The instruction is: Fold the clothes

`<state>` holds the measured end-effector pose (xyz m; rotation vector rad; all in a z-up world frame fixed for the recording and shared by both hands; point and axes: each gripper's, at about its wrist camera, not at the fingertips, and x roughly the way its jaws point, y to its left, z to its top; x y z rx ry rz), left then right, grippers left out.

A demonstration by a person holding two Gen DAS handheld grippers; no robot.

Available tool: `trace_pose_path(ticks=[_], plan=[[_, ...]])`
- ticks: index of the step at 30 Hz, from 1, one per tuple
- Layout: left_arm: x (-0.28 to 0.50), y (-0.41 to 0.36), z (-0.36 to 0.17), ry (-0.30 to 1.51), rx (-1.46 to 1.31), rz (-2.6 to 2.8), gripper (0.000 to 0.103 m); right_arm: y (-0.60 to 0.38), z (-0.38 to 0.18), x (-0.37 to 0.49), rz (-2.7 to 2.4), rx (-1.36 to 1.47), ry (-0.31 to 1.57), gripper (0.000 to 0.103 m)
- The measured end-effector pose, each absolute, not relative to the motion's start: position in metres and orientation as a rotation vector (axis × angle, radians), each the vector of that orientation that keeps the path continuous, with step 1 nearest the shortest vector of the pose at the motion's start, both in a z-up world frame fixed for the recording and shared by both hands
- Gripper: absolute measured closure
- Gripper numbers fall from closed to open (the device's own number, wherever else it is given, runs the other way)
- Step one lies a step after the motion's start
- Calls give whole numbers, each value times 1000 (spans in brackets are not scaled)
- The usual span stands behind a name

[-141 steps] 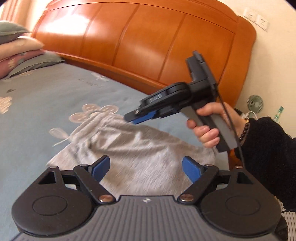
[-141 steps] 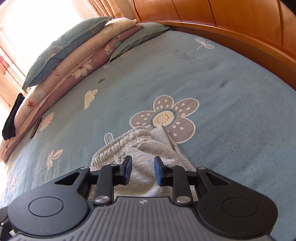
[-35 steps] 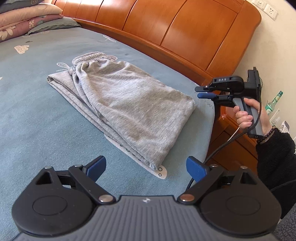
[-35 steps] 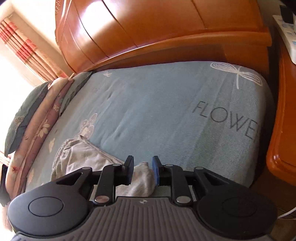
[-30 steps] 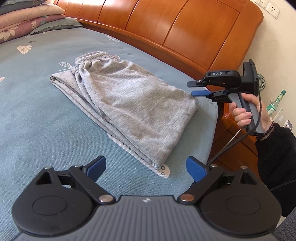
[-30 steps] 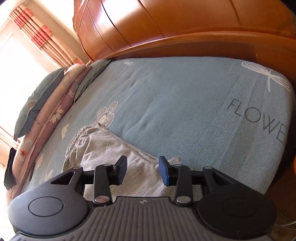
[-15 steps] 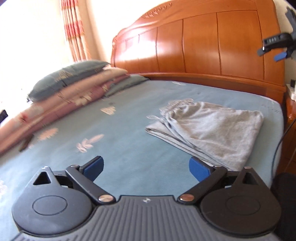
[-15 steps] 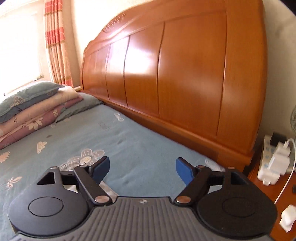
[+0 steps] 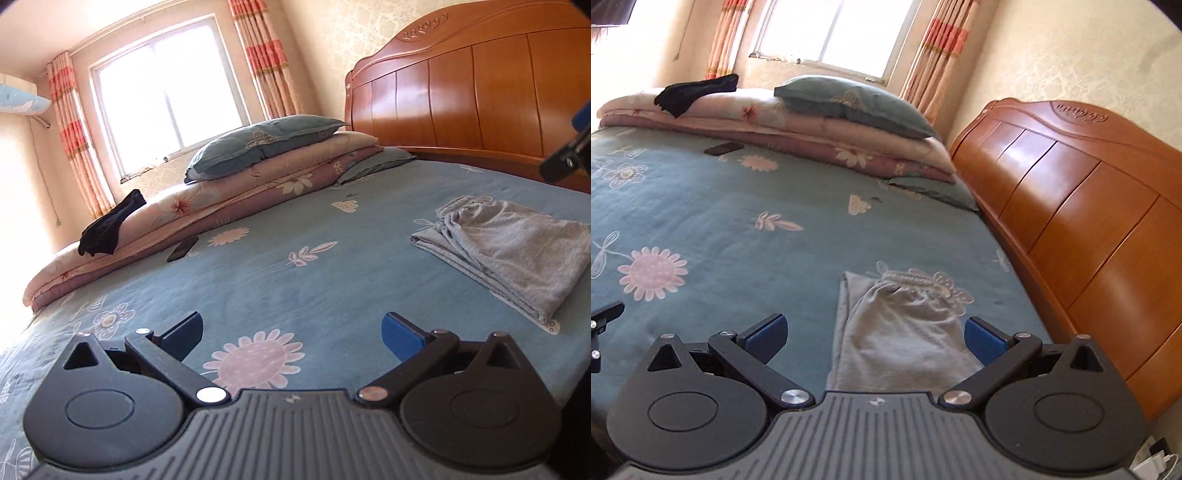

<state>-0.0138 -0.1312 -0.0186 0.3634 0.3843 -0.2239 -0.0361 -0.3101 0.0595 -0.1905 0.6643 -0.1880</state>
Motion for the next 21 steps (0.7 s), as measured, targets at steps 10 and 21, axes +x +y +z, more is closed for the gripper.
trace_pose_path(ticks=[10, 21], plan=[[-36, -98, -8, 525, 193, -157, 0, -247, 14, -56, -223, -119, 803, 0], [-64, -90, -15, 762, 82, -178, 0, -269, 4, -84, -146, 165, 896, 0]])
